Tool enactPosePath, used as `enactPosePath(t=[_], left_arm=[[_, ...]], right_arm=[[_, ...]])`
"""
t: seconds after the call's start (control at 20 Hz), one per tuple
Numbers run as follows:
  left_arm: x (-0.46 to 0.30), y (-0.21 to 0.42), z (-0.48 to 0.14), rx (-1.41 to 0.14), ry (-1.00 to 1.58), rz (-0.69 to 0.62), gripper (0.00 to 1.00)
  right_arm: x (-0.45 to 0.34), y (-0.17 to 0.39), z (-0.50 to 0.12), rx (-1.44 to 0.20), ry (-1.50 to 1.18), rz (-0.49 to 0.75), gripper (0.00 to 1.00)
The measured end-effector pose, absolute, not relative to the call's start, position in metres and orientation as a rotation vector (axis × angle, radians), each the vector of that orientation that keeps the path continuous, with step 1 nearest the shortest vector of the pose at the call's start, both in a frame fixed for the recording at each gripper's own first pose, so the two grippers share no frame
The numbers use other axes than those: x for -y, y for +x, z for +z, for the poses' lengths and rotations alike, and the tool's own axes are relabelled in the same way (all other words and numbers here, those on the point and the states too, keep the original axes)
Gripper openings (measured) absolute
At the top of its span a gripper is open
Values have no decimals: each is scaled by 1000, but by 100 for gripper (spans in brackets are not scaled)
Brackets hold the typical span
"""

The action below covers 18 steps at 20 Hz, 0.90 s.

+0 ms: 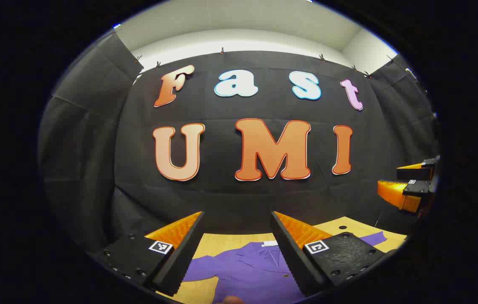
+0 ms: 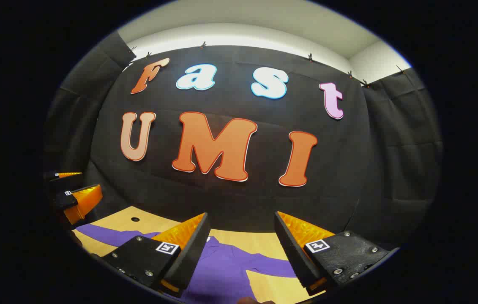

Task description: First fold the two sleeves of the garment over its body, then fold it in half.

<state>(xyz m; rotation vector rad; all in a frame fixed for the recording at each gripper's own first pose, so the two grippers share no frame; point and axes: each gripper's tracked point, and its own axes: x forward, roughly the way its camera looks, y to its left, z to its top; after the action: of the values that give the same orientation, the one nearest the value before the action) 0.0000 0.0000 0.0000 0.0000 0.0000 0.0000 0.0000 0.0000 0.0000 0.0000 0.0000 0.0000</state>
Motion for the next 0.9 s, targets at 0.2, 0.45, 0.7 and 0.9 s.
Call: enactPosePath(t=[0.2,0.45,0.7,0.9], left_arm=[[13,5,9,21,9,23,97],[27,20,18,53,42,25,97],[39,32,12,37,39,19,96],[45,37,10,35,42,15,96]], right_arm=[[1,14,-4,-2,33,37,93],[11,31,-8,-6,51,37,93],[23,39,-20,-29,57,17,93],[37,44,-28,-42,53,-10,93]])
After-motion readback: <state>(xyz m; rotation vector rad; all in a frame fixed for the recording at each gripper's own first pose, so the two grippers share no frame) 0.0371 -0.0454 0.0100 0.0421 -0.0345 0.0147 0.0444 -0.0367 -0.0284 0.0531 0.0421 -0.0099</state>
